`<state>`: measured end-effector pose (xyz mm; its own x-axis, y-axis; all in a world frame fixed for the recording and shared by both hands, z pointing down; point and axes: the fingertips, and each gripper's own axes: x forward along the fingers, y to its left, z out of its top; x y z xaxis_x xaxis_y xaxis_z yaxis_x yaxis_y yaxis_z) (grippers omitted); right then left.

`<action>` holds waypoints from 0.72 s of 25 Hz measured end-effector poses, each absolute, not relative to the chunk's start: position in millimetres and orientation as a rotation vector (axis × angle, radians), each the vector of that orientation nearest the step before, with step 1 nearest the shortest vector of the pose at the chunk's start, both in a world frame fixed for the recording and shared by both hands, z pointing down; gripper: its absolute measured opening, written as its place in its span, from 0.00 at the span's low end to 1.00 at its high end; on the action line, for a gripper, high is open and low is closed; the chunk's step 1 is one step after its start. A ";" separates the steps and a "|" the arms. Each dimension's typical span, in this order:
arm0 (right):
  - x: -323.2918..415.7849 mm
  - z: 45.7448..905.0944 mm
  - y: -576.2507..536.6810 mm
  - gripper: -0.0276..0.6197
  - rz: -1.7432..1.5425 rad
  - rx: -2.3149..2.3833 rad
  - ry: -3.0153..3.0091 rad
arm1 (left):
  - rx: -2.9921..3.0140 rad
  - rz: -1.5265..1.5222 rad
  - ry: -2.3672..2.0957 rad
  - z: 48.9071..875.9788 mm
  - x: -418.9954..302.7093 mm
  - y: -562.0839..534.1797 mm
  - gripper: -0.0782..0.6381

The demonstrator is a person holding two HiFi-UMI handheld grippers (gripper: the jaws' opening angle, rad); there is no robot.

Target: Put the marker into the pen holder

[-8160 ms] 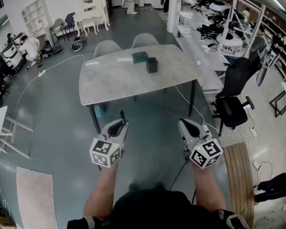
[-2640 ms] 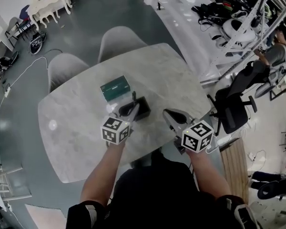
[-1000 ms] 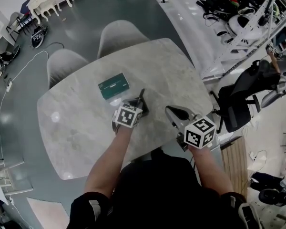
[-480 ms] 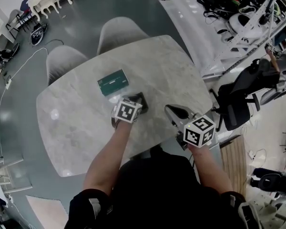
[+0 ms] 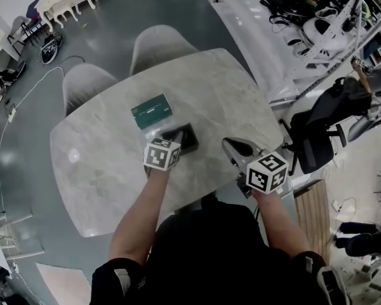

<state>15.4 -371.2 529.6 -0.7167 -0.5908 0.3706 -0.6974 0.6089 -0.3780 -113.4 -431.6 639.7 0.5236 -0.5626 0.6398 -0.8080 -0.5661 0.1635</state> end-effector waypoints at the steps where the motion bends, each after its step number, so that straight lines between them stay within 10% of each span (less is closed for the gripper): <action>1: 15.6 530.3 -371.3 0.05 0.753 1.069 -2.623 | 2.328 0.713 -1.133 634.4 -119.9 -429.0 0.15; 18: -70.9 484.5 -314.4 0.05 0.588 1.062 -2.630 | 2.647 0.330 -1.151 526.8 -218.6 -347.7 0.12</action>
